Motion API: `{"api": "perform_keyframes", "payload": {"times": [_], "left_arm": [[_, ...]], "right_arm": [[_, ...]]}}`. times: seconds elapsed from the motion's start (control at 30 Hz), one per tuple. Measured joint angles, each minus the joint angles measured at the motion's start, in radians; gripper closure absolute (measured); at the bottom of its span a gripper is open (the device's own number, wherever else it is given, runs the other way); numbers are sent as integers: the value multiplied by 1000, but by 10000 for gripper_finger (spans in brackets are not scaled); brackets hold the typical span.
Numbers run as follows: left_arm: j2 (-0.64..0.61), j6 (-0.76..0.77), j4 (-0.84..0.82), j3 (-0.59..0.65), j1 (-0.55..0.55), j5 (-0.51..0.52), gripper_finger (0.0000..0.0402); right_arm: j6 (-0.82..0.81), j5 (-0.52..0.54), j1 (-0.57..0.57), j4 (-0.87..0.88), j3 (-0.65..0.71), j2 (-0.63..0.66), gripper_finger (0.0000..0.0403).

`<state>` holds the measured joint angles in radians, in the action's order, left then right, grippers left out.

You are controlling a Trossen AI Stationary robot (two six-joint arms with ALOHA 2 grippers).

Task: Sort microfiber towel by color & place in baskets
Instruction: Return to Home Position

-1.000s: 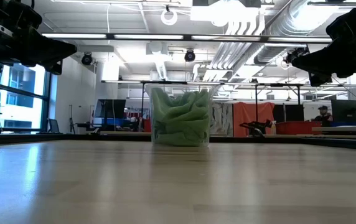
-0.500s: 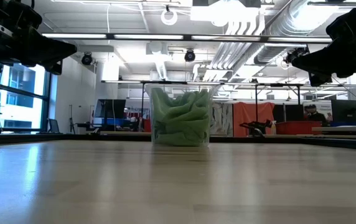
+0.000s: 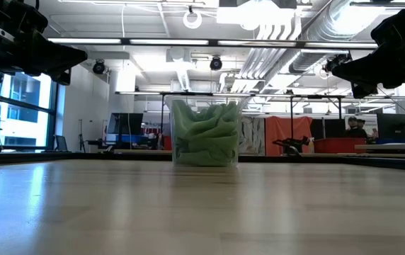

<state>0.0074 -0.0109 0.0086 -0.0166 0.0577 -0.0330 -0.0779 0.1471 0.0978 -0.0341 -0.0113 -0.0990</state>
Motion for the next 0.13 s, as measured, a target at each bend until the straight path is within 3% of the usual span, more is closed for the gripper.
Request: {"api": "perform_keyframes", "payload": {"times": [0.13], "left_arm": [[0,0,0,0,0,0,401]], "right_arm": [[0,0,0,0,0,0,402]]}}
